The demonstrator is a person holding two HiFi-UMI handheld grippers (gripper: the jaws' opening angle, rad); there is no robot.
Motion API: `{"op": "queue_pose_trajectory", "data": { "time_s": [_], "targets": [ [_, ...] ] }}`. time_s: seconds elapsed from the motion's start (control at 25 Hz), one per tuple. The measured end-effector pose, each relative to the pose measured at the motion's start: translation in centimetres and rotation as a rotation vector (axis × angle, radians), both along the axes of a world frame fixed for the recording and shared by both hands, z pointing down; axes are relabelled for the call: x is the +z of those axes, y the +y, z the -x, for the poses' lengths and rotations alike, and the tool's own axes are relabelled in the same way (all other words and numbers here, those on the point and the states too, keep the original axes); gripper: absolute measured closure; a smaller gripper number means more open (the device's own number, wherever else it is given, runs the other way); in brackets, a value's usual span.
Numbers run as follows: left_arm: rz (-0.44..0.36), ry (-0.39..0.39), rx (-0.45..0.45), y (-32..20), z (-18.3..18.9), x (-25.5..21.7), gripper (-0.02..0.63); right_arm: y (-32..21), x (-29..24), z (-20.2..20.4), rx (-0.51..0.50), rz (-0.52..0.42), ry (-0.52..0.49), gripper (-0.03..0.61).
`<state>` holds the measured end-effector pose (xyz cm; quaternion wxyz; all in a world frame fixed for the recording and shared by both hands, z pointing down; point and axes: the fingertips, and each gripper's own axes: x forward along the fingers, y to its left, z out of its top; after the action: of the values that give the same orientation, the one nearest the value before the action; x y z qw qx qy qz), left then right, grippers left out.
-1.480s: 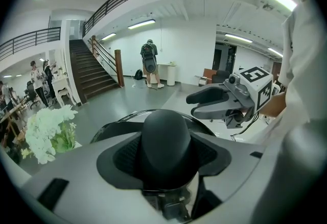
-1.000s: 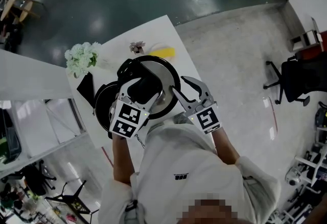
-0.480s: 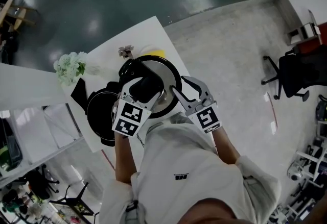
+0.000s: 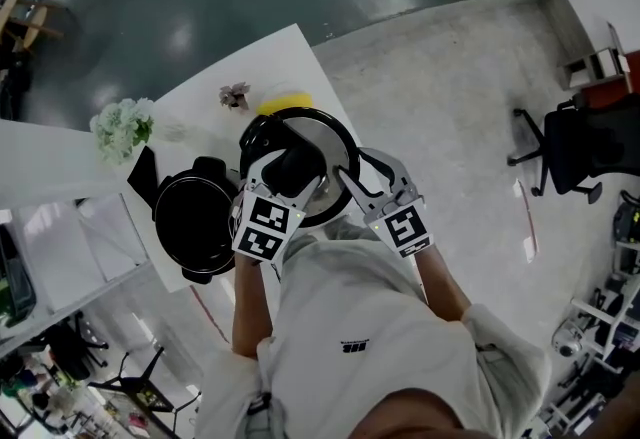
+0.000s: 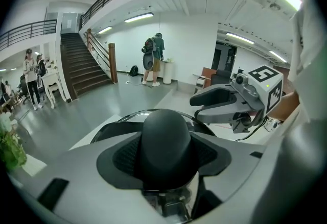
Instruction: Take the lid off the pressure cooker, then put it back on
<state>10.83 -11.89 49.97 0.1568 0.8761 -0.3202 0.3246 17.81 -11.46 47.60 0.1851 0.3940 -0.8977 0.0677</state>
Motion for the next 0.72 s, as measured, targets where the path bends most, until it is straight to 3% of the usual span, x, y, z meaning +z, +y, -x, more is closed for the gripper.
{"op": "queue_pose_trajectory", "data": {
  "time_s": [0.72],
  "targets": [
    [0.09,-0.006,-0.099,1.9,-1.4,6.0,0.325,0.3,5.2,-0.8,-0.073,0.11,0.01,0.425]
  ]
}}
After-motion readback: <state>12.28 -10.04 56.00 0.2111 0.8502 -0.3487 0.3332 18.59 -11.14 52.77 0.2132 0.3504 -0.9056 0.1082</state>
